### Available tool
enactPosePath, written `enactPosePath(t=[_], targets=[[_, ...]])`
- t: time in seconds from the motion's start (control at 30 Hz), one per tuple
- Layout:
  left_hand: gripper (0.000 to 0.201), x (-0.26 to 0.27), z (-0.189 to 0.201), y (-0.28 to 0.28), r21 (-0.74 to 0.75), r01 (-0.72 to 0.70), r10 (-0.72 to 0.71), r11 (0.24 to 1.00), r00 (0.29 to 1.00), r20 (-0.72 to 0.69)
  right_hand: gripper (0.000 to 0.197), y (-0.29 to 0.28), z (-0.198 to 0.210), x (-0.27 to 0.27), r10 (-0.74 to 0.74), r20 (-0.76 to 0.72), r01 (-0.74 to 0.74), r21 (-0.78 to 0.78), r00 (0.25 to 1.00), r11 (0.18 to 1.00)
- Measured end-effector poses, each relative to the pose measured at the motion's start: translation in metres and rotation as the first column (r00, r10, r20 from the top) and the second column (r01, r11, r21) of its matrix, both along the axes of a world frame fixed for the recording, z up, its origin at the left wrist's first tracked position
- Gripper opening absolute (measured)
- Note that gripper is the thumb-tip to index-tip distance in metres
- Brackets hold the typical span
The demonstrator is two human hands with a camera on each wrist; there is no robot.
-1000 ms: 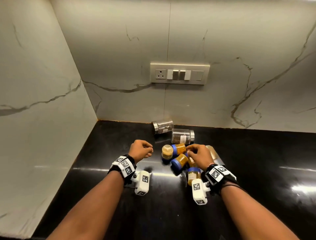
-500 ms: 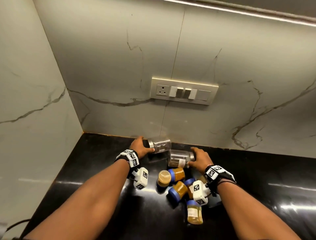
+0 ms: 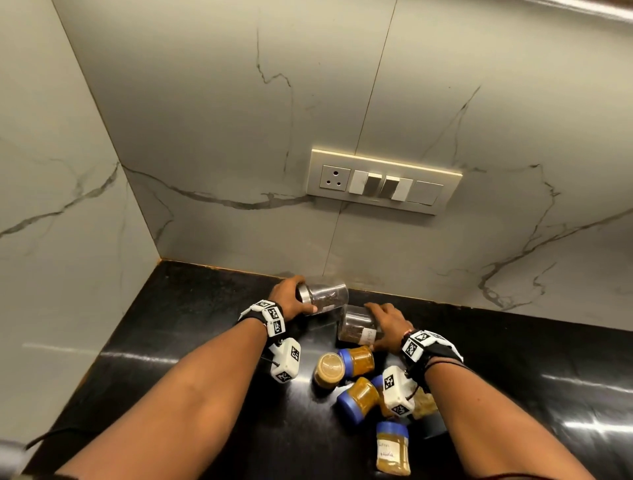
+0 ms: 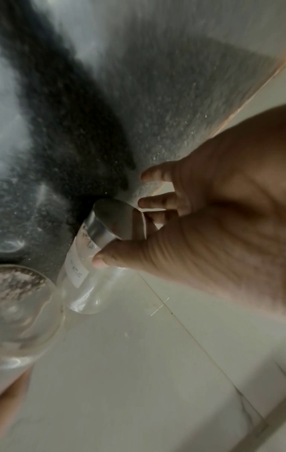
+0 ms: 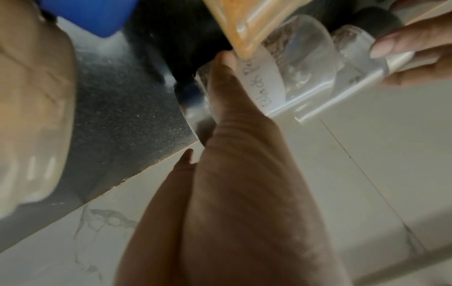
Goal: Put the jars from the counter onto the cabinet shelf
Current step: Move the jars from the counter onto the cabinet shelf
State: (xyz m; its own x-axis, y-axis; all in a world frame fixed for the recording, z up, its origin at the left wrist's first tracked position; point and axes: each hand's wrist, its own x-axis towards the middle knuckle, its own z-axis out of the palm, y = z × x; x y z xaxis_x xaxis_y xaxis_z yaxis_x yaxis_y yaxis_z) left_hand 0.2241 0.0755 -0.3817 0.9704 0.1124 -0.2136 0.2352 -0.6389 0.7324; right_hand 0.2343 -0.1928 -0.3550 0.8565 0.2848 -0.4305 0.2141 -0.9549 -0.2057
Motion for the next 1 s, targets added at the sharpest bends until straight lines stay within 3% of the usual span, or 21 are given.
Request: enactPosePath(t=[0.23,0.4,0.57,0.8,1.0], targets=[[0.076,-0.035,0.001,0.014,-0.165,-0.179,0.198,0.970,0.975,0.104,0.095,-0.010,0.007,-0.002,-0.068,-0.035,0.072,0.132,0.997,0.989],[0.072,-0.078,0.024,0.027,-0.231,-0.245,0.287,0.942,0.943,0.169,0.091,-0.015,0.030,-0.024,-0.104,0.071,0.074,0.343,0.992,0.936],[0.070,-0.139,0.049,0.026,-0.255,-0.262,0.323,0.931,0.916,0.238,0.084,-0.014,0.050,-0.074,-0.063,0.157,-0.020,0.482,0.986,0.876],[0.074,-0.234,0.066,0.015,-0.017,-0.224,0.218,0.975,0.925,0.311,0.076,-0.004,0.061,-0.156,0.081,0.195,-0.164,0.460,0.977,0.872],[0.081,-0.286,0.059,-0.006,0.226,-0.172,0.109,0.959,0.958,0.264,0.079,0.011,0.061,-0.211,0.302,0.186,-0.339,0.217,0.935,0.915]])
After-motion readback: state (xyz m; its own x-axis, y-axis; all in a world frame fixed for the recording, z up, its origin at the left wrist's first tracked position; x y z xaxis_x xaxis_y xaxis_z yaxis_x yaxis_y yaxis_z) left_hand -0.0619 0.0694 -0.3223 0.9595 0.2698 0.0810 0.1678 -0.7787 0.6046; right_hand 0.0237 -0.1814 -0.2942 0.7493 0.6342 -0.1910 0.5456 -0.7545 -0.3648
